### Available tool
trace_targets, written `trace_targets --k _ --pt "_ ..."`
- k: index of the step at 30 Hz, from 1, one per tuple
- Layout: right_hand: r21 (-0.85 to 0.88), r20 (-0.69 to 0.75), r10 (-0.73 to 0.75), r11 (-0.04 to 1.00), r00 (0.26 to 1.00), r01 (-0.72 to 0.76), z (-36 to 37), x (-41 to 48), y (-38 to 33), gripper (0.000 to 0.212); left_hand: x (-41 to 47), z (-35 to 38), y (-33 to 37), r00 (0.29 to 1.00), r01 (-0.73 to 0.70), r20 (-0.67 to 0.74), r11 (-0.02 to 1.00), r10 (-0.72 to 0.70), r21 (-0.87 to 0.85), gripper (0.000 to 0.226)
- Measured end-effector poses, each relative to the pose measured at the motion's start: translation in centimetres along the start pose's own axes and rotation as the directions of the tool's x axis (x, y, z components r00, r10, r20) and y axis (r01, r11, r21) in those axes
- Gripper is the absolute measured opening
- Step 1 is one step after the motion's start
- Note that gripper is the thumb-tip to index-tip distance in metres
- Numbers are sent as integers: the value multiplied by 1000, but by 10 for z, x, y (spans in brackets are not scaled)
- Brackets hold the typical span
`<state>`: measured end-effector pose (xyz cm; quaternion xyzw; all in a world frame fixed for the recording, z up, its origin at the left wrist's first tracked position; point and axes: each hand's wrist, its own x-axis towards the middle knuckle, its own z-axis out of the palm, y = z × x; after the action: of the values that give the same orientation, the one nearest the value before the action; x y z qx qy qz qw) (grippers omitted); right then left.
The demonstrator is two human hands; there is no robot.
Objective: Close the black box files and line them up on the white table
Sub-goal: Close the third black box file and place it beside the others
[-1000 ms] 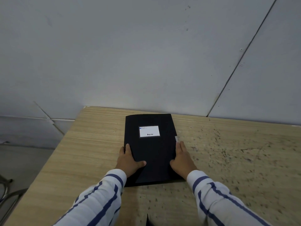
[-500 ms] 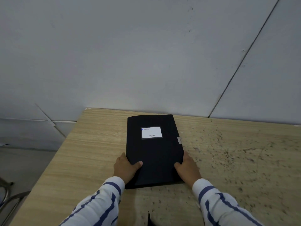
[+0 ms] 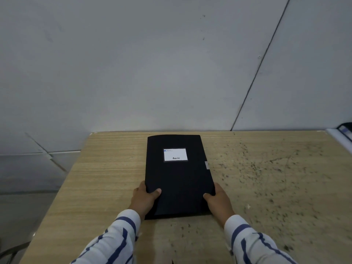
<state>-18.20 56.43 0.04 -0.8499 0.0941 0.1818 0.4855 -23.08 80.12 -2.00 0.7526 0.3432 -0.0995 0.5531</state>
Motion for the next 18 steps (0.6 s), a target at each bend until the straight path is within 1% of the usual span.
trace_targets --k 2,5,9,13,15,18 --pt "26 2 0 1000 1000 0 -4 -7 3 43 -8 1 2 1000 -22 8 1000 22 -2 70" --pt "58 -10 -13 998 1000 14 -15 -16 7 44 -20 7 8 999 -48 7 999 48 -2 68" --pt "95 -11 -48 994 999 49 -44 -23 17 45 -34 29 18 995 -96 15 995 96 0 72" --pt "95 -25 -63 993 998 65 -90 -25 35 48 -48 72 29 992 -127 -1 992 127 -4 76" --pt "101 -18 -67 993 998 68 -121 -26 48 47 -65 101 40 989 -146 -11 989 146 -1 70" --pt "93 -27 -62 994 998 64 -175 -26 71 45 -96 154 59 984 -176 -1 984 176 -34 49"
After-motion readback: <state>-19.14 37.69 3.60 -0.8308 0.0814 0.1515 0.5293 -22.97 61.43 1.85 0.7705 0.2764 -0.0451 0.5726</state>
